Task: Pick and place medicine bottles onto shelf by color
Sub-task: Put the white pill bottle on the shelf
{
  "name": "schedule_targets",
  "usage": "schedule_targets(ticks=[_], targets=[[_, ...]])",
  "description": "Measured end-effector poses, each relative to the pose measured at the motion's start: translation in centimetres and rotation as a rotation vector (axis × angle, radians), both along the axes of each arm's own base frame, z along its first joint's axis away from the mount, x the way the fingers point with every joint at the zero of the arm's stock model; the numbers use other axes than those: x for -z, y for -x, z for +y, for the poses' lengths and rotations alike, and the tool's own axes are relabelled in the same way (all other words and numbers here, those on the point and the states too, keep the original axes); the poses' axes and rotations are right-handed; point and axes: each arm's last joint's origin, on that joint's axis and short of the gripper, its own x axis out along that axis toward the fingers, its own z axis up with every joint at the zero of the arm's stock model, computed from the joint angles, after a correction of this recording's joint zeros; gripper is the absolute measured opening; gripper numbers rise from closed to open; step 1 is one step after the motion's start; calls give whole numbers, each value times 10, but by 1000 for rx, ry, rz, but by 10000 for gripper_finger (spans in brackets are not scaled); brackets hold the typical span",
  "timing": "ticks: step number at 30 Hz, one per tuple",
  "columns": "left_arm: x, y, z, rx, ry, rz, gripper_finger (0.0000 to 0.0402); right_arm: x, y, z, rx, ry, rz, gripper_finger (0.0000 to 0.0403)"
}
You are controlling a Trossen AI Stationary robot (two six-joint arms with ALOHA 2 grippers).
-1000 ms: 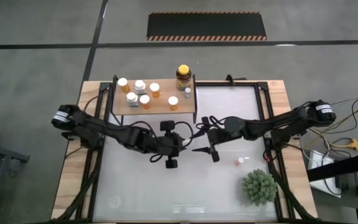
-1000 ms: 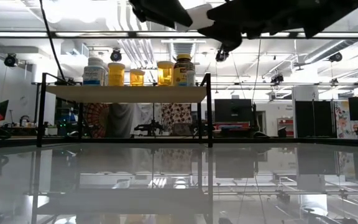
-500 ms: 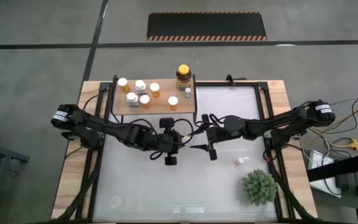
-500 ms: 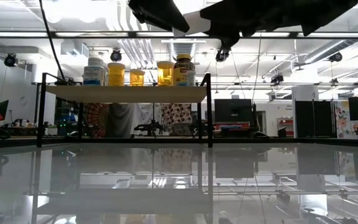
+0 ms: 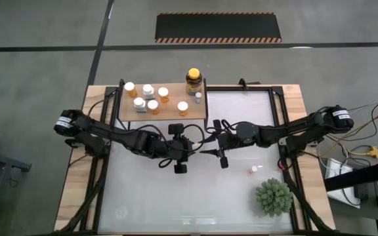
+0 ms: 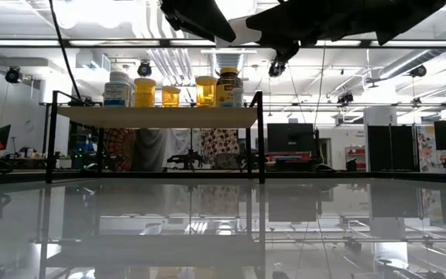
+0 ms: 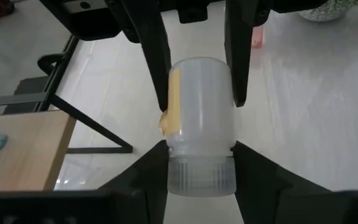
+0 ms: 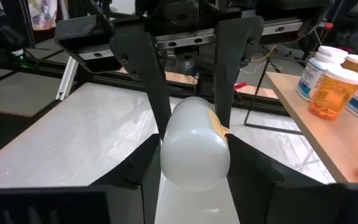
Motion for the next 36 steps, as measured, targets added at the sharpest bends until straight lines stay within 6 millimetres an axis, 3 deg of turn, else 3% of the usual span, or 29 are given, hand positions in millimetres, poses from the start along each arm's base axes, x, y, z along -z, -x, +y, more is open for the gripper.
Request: schedule_targets(ticks=[11,16,20,24,31,36], targets=[[-3,2,0,23,-27,0,214,1,2,0,-13,29,1,147],[-21,16,-4,57,-31,-44,225,11,12,-1,-15,48,-32,148],[-24,28,-11,77,-31,-104,225,22,26,-2,-19,38,-164,149],[-18,32,-15,102,-22,-276,226,31,39,-2,-17,36,-295,149],[8,27,-11,96,-3,-602,226,34,41,0,-25,73,-356,150],[27,28,-10,90,13,-669,226,34,39,0,-24,73,-356,150]])
